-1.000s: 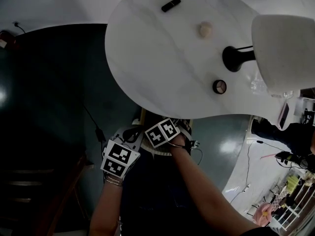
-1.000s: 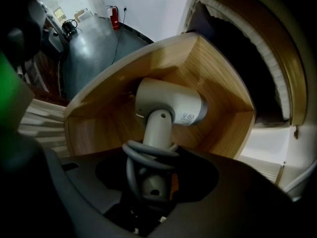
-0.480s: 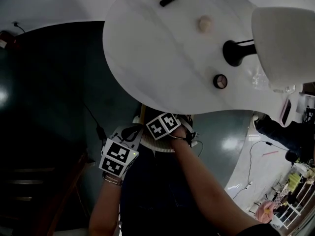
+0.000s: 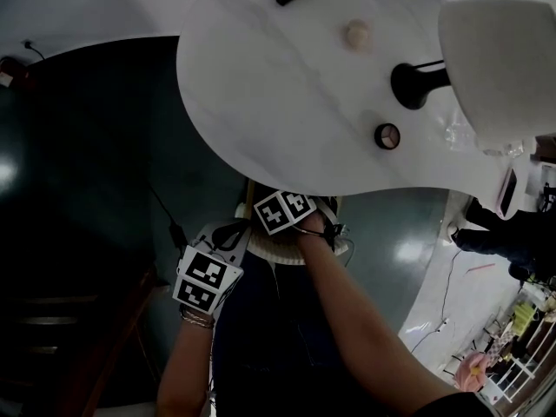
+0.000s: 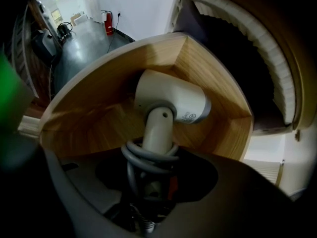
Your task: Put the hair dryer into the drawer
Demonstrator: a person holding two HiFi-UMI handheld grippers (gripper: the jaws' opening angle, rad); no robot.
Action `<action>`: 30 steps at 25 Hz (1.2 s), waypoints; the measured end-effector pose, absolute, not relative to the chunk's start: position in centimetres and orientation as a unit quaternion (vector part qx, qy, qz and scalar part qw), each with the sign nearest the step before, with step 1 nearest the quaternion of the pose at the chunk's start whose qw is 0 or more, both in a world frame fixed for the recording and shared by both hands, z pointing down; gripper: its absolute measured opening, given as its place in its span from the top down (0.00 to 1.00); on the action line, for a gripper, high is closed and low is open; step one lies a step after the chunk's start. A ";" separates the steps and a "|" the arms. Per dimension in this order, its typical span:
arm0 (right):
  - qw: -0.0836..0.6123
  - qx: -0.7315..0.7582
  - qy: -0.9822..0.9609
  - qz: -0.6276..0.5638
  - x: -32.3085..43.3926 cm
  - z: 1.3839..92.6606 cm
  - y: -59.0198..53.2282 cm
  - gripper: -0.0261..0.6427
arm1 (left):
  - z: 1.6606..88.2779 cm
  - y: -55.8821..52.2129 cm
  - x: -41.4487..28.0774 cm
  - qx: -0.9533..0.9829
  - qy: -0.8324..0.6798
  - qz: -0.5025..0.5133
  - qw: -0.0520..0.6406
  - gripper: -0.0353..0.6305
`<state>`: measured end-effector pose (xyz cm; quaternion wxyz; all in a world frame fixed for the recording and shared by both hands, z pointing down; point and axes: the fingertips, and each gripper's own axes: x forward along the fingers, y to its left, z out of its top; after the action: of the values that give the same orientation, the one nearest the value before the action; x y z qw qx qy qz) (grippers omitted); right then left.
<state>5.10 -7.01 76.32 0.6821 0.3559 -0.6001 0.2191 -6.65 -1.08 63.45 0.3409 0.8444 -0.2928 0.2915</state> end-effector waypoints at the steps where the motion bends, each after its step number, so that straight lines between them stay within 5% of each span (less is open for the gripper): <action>1: 0.679 0.359 -0.602 0.218 5.1 76.3 -7.1 0.62 | 63.4 -1.0 -6.6 0.844 -0.293 0.292 0.341 0.92; 7: 0.671 0.361 -0.622 0.182 4.8 77.2 -7.0 0.61 | 63.6 -0.7 -6.3 0.844 -0.291 0.295 0.340 0.92; 11: 0.691 0.319 -0.625 0.172 4.6 76.9 -5.5 0.49 | 63.4 -0.6 -6.3 0.845 -0.296 0.293 0.336 0.92; 30: 0.644 0.325 -0.661 0.207 2.6 74.9 -3.8 0.60 | 63.4 0.2 -6.1 0.845 -0.294 0.291 0.339 0.92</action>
<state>2.65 -3.78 74.85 0.6436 0.3252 -0.6613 0.2068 -6.11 0.16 63.44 0.3387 0.8449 -0.2939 0.2915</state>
